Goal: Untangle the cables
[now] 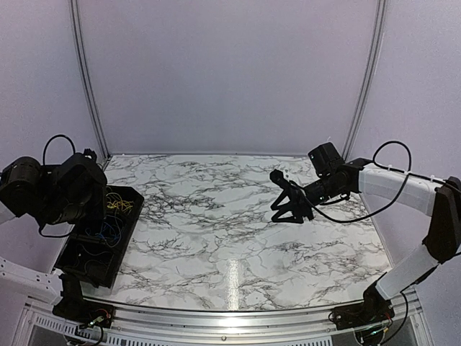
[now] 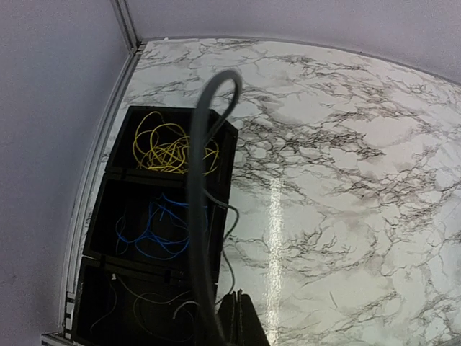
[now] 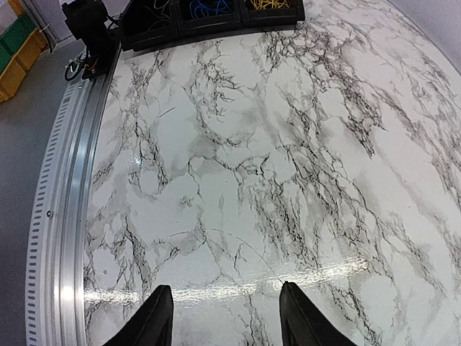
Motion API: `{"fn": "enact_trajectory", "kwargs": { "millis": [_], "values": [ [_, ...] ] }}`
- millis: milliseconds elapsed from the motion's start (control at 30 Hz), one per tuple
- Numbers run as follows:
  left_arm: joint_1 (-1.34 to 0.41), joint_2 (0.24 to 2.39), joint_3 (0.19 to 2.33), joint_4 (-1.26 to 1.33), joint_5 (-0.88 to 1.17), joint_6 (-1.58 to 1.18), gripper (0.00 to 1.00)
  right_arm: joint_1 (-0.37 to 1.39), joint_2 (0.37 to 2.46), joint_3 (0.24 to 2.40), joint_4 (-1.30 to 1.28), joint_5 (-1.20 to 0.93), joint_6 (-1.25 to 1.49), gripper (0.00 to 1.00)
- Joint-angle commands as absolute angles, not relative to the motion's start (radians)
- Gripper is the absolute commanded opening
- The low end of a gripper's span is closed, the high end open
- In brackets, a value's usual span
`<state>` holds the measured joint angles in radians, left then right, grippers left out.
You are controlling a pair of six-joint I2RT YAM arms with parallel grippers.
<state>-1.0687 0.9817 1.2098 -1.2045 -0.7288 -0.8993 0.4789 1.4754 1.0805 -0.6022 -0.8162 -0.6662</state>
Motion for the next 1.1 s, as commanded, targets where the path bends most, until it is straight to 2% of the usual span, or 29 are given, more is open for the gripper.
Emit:
{"fn": "enact_trajectory", "kwargs": {
  "millis": [0,667,867,1067],
  "values": [
    [-1.066,0.976,1.246,-1.441,-0.758,-1.030,0.00,0.491,1.490,1.078,-0.597,-0.795,-0.679,0.50],
    [-0.939,0.850,0.987,-1.443,-0.610,-1.126,0.00,0.510,1.514,1.068,-0.600,-0.781,-0.680,0.50],
    [-0.926,0.889,0.880,-1.442,-0.580,-1.132,0.00,0.533,1.537,1.078,-0.605,-0.777,-0.680,0.50],
    [-0.923,0.924,0.869,-1.442,-0.585,-1.126,0.00,0.542,1.541,1.080,-0.606,-0.777,-0.677,0.50]
  ]
}}
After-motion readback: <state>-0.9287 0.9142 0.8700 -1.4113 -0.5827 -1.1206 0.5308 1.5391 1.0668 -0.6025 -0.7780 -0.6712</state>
